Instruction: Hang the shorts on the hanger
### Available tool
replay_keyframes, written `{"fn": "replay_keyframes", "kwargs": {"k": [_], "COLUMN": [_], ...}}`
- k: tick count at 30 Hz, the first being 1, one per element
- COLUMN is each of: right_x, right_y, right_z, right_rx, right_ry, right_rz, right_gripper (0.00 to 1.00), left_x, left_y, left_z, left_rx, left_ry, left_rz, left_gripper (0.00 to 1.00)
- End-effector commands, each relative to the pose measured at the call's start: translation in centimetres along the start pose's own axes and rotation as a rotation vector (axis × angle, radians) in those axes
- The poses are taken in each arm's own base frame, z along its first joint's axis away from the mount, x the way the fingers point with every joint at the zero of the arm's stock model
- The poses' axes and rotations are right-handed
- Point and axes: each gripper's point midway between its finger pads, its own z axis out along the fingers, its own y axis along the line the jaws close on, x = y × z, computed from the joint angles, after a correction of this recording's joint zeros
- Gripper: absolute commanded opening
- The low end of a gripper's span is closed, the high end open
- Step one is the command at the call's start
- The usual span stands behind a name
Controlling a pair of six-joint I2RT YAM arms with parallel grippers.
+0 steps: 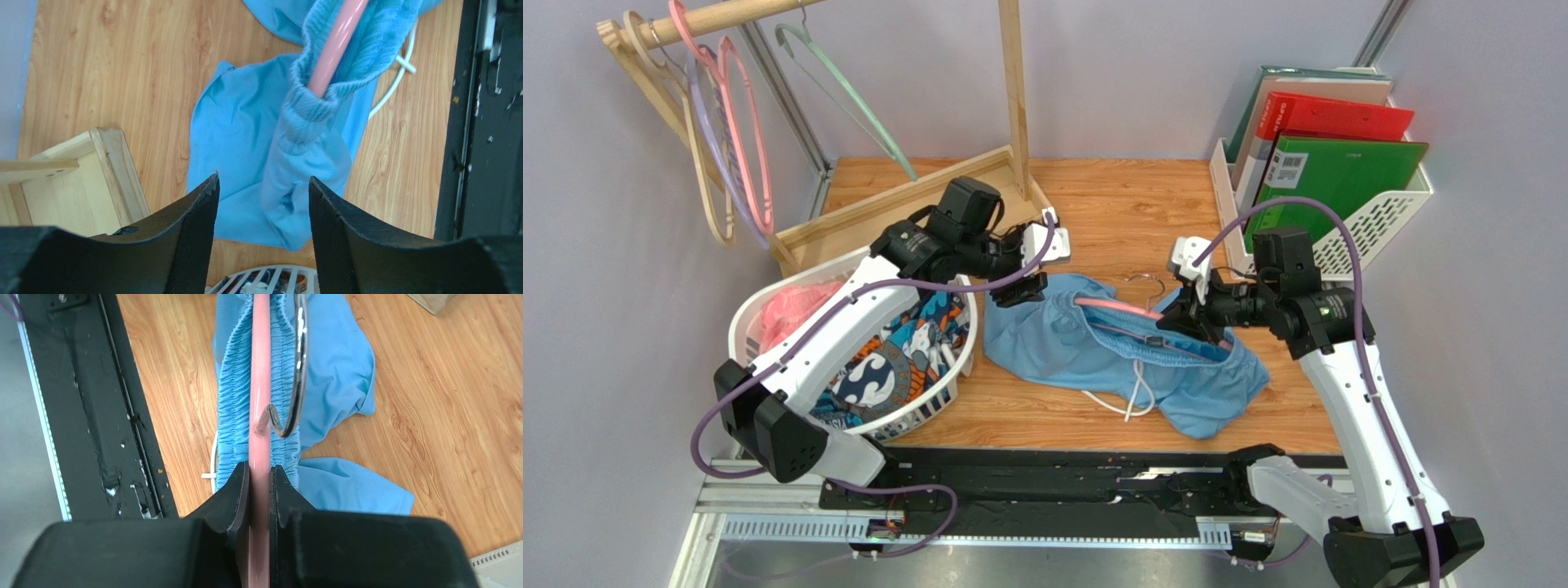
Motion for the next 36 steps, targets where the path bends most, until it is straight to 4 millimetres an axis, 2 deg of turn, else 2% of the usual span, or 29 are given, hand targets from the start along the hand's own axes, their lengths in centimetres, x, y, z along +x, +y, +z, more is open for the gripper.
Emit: {"fn": "replay_keyframes", "kwargs": {"k": [1,2,4,6,8,9,12,14,17,18,23,26,33,36], "right_x": [-5.2,-6.4,-7.9,-10.0,-11.7,-12.0,-13.9,-15.2,-16.6,-17.2,-20.0,-20.5,-21.1,-21.2], "right_y": [-3.2,-4.4,-5.4,-6.7,-7.9,-8.9,-10.0,-11.2,-12.2,-12.4,-12.3,-12.0,-11.0,-10.8], "right_z": [-1.7,-2.2,-2.8,-3.2,-3.9,-3.4,-3.1,-3.1,-2.5,-2.3,-1.2,-0.3,1.7,2.2], "right_rx": [0.160,0.205,0.251,0.286,0.337,0.345,0.349,0.404,0.474,0.482,0.493,0.507,0.523,0.526], "right_ry": [-0.092,-0.099,-0.126,-0.167,-0.209,-0.212,-0.280,-0.343,-0.369,-0.385,-0.459,-0.464,-0.475,-0.475], "right_rz": [0.113,0.134,0.236,0.281,0.373,0.421,0.556,0.654,0.694,0.721,0.716,0.730,0.761,0.773], "right_gripper": [0.00,0.00,0.00,0.00,0.00,0.00,0.00,0.00,0.00,0.00,0.00,0.00,0.00,0.00], "left_x": [-7.5,-8.7,-10.8,-12.0,-12.8,-13.7,-15.2,-16.3,-17.4,-17.7,-18.2,-18.4,-18.0,-17.2], "left_y": [1.3,1.7,1.8,2.1,2.5,2.7,2.8,2.5,2.4,2.1,0.6,-0.8,-0.7,-0.9], "left_z": [-5.1,-5.9,-7.7,-8.9,-9.3,-9.8,-9.5,-8.8,-7.9,-6.9,-4.2,-2.9,-1.0,0.1], "left_rx": [-0.149,-0.175,-0.220,-0.246,-0.255,-0.257,-0.222,-0.162,-0.145,-0.124,-0.072,-0.048,-0.032,-0.019], "left_ry": [-0.232,-0.280,-0.357,-0.396,-0.418,-0.443,-0.485,-0.521,-0.547,-0.542,-0.518,-0.511,-0.520,-0.502], "left_rz": [-0.052,-0.059,-0.115,-0.149,-0.220,-0.261,-0.357,-0.389,-0.486,-0.530,-0.675,-0.711,-0.857,-0.895], "left_gripper": [0.61,0.62,0.65,0.65,0.65,0.65,0.65,0.70,0.71,0.71,0.66,0.66,0.67,0.66]}}
